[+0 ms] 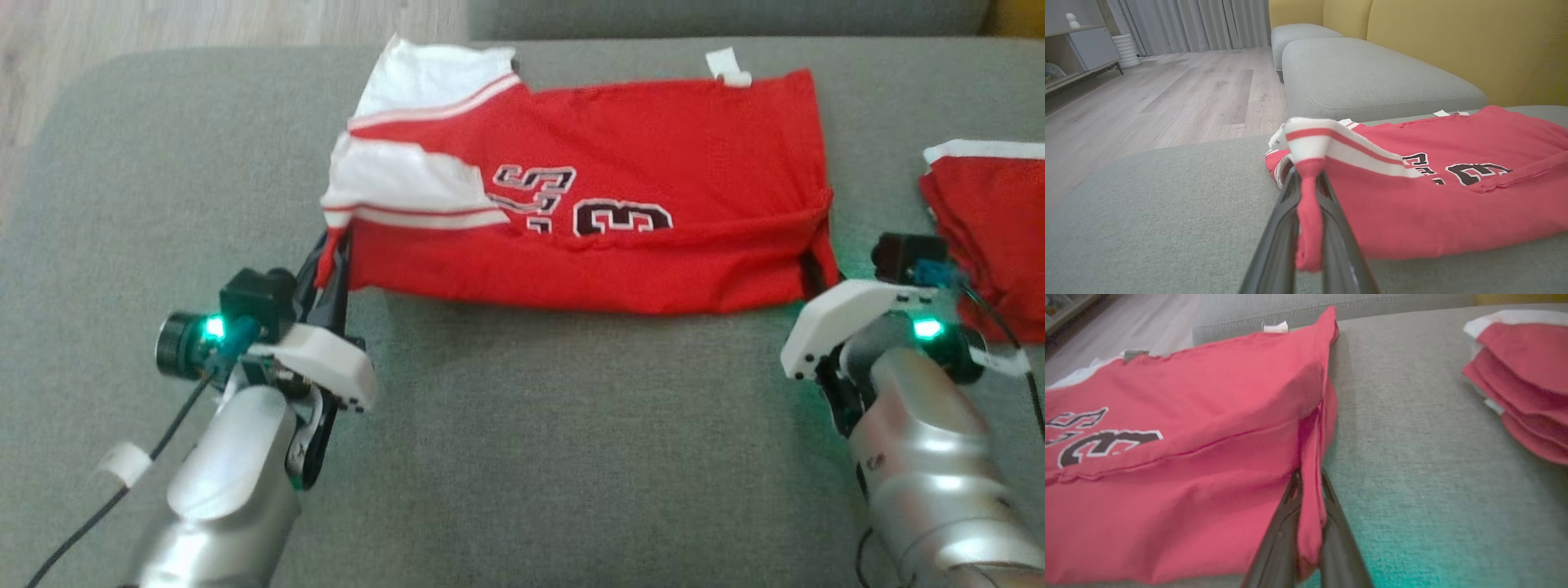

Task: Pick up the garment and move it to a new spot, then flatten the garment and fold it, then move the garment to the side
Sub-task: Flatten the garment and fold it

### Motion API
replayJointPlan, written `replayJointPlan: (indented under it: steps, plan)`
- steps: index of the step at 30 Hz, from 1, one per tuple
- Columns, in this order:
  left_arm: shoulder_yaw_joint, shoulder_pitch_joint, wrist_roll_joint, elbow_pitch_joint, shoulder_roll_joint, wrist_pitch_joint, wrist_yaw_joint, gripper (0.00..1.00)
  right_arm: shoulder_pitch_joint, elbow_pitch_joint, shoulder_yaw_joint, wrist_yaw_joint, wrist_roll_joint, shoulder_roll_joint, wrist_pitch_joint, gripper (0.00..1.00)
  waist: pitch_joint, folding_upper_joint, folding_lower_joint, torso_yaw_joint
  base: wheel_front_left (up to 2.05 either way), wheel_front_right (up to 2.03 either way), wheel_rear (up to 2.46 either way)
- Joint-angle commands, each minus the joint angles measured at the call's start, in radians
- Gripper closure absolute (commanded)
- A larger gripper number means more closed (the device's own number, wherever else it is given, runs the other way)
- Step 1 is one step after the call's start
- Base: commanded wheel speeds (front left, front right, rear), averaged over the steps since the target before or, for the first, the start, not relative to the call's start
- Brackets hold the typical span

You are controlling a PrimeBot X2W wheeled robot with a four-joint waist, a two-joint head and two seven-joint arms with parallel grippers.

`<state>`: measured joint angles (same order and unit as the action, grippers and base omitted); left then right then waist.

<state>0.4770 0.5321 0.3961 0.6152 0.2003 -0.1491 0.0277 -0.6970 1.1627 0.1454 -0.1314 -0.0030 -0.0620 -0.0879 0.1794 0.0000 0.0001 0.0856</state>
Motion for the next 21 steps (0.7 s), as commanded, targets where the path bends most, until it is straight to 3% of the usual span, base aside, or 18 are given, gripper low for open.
replayJointPlan:
  steps: [1,8,21]
  plan:
    - [-0.032,0.02,0.007,-0.025,0.034,0.002,0.008,1.0,0.005,-0.021,-0.001,0.001,-0.004,0.012,-0.022,1.0,-0.024,0.0,-0.0001,-0.009,0.0,0.0,0.0]
    - [-0.026,-0.052,0.014,-0.026,0.06,0.023,0.025,1.0,0.054,-0.03,0.024,0.001,0.003,0.012,-0.061,1.0,-0.093,0.0,-0.0001,-0.033,0.0,0.0,0.0]
    - [0.022,-0.23,0.042,-0.102,0.101,0.145,0.025,1.0,0.233,-0.135,-0.053,0.001,0.101,0.012,0.057,1.0,-0.193,0.0,-0.0001,-0.039,0.0,0.0,0.0]
